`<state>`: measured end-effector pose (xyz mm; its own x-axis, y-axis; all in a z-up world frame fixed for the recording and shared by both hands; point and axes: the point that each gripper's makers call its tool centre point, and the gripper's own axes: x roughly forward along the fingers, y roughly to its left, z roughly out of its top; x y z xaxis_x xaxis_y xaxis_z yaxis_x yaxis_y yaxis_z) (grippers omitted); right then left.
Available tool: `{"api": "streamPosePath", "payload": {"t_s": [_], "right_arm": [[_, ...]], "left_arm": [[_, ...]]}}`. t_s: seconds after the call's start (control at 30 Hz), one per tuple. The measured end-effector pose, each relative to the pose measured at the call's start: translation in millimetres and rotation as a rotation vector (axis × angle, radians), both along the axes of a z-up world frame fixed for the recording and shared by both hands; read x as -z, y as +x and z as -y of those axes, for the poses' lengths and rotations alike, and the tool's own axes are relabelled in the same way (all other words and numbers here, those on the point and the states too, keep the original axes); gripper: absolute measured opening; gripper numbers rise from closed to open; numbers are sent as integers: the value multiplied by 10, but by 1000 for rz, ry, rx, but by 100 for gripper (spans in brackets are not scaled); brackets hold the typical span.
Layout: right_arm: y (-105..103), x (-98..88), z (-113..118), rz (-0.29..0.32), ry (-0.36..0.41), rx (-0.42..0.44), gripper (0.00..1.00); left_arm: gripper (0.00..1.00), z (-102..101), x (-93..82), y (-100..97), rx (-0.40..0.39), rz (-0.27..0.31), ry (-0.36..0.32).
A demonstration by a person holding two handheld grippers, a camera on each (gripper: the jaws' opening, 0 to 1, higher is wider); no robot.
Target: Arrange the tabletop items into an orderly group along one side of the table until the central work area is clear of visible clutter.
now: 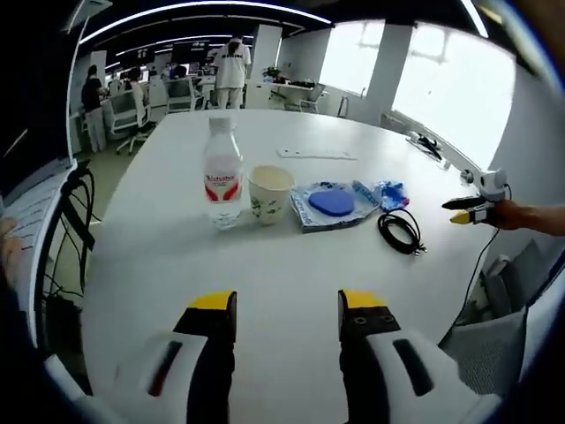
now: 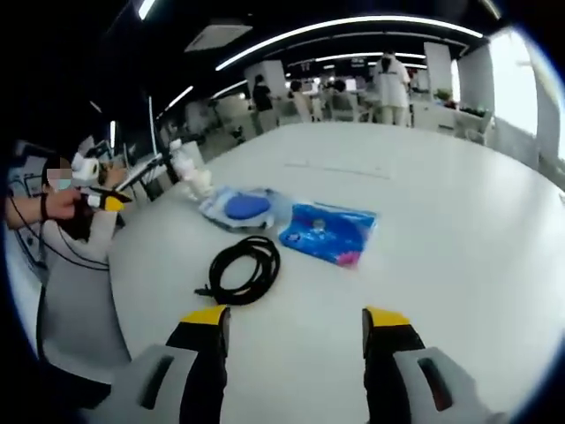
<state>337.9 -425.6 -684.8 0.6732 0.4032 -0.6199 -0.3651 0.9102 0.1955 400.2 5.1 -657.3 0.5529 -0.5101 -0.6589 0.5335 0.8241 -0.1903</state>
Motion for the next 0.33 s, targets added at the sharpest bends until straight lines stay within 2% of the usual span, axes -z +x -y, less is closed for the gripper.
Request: {"api": "streamPosePath", "payload": {"t_s": [0.13,0.33], "right_arm": [[-25,33,-57,-14,-23,-44,67],[-68,35,-183,-25,-65,-113,72]], "left_arm": [[51,-37,53,-63,-4,-21,-19],[57,-59,119,-127,39,-26,9]]}}
